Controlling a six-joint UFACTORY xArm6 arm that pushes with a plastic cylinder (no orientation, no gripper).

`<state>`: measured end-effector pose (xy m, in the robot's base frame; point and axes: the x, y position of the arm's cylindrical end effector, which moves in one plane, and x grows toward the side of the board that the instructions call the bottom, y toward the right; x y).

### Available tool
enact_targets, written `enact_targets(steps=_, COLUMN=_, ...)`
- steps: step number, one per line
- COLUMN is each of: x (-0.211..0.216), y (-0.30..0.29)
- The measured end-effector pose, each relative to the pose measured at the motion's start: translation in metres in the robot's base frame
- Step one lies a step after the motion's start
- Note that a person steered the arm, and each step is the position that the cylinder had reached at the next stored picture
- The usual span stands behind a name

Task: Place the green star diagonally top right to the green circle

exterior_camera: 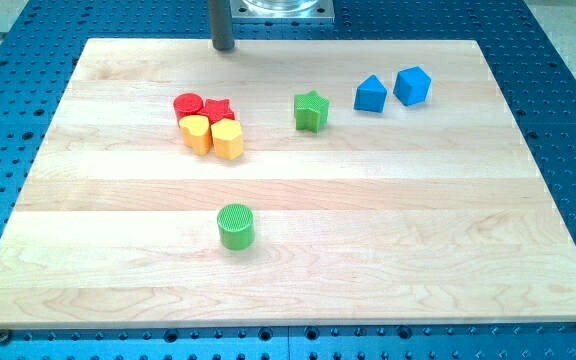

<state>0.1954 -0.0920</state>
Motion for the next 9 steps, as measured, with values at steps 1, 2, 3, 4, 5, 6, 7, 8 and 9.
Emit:
enact_targets(steps=1, x=0.000, y=0.000)
enact_targets(steps=2, x=-0.001, y=-0.003)
enact_targets(steps=3, x=-0.001, y=-0.002)
enact_targets(steps=4, x=0.005, y=-0.002)
enact_targets(steps=5, x=0.017, y=0.020)
enact_targets(steps=6, x=0.034, y=0.066)
enact_targets(steps=7, x=0.070, y=0.069)
enact_targets(steps=8, x=0.079, y=0.069)
enact_targets(steps=9, x=0.080, y=0.069)
